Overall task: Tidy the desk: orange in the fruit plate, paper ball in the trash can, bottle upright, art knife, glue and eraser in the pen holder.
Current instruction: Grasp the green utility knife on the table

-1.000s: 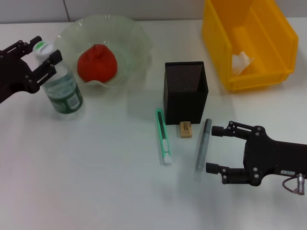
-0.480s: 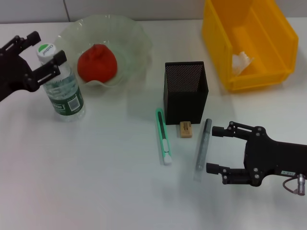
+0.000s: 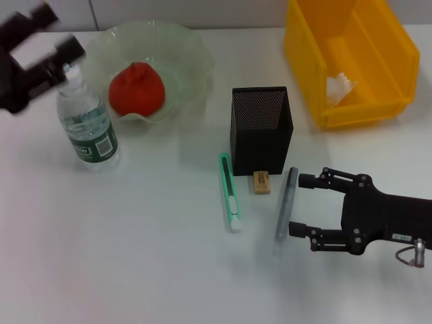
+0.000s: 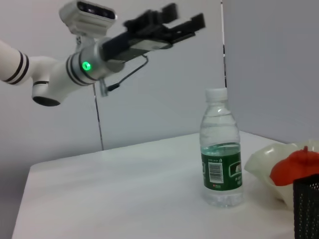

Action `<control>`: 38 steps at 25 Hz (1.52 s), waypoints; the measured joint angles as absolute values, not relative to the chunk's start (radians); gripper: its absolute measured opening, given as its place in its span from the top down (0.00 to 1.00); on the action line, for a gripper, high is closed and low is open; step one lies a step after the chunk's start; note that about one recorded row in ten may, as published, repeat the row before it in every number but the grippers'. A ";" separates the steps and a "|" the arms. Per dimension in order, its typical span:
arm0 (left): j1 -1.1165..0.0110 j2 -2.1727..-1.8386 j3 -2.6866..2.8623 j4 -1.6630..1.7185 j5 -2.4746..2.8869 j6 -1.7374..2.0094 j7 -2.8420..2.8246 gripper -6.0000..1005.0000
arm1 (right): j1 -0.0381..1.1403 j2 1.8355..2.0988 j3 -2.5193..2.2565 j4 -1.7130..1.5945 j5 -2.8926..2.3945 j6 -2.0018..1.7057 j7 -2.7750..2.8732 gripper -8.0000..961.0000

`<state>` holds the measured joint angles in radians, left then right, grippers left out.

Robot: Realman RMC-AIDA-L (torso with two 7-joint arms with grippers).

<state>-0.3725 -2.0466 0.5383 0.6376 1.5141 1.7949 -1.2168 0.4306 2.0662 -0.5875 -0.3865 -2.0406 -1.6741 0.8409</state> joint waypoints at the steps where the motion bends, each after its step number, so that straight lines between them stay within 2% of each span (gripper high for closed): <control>1: -0.372 -2.041 0.561 0.638 1.524 1.830 -1.226 0.21 | 0.433 2.066 -0.587 -0.387 -2.040 -1.673 0.861 0.13; 10: -0.350 -2.026 0.767 0.628 1.613 1.859 -1.158 0.22 | 0.437 2.058 -0.588 -0.389 -2.040 -1.674 0.937 0.13; 18: -0.374 -2.064 0.780 0.593 1.852 1.756 -1.085 0.22 | 0.469 2.054 -0.588 -0.402 -2.040 -1.667 1.038 0.13; 30: -0.402 -2.063 0.784 0.493 1.934 1.674 -1.004 0.22 | 0.544 2.043 -0.631 -0.443 -2.051 -1.644 1.217 0.13; 38: -0.400 -2.063 0.780 0.481 1.948 1.678 -1.009 0.22 | 0.555 2.047 -0.691 -0.476 -2.051 -1.687 1.244 0.13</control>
